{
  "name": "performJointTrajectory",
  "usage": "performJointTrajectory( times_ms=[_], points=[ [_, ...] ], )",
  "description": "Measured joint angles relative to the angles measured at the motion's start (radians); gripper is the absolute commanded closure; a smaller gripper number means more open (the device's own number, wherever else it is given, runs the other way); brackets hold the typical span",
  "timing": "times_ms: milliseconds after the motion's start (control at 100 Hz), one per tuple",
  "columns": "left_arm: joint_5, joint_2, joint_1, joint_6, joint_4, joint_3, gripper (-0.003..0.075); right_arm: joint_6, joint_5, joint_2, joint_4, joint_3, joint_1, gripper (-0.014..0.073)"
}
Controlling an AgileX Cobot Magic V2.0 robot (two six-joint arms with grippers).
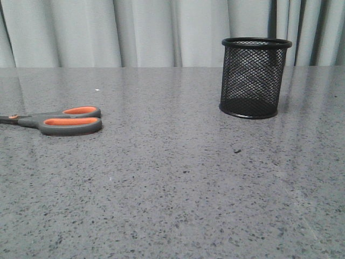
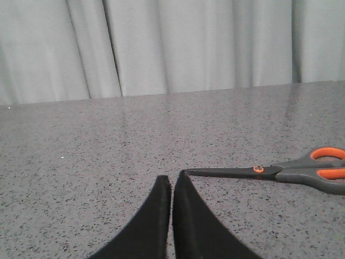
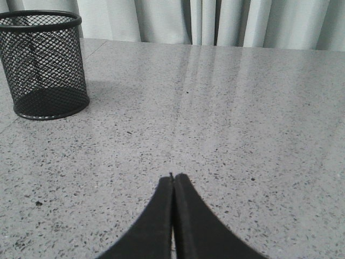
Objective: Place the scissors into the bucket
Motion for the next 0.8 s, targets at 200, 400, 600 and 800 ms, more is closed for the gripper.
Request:
performJointTrajectory(
  times_ms=[200,400,600,800],
  points=[
    [0.000,0.000,0.000,0.000,0.000,-0.001,0.0741,0.000,0.000,0.000,0.000,0.000,0.000,0.0662],
    [0.000,0.000,0.000,0.000,0.000,0.000,0.0741,0.000,0.000,0.000,0.000,0.000,0.000,0.0662],
    [0.000,0.000,0.000,0.000,0.000,0.000,0.0741,0.000,0.000,0.000,-0.026,0.000,0.000,0.0662],
    [0.000,0.000,0.000,0.000,0.000,0.000,0.0741,0.000,0.000,0.000,-0.038,0.000,0.000,0.0662]
  ],
)
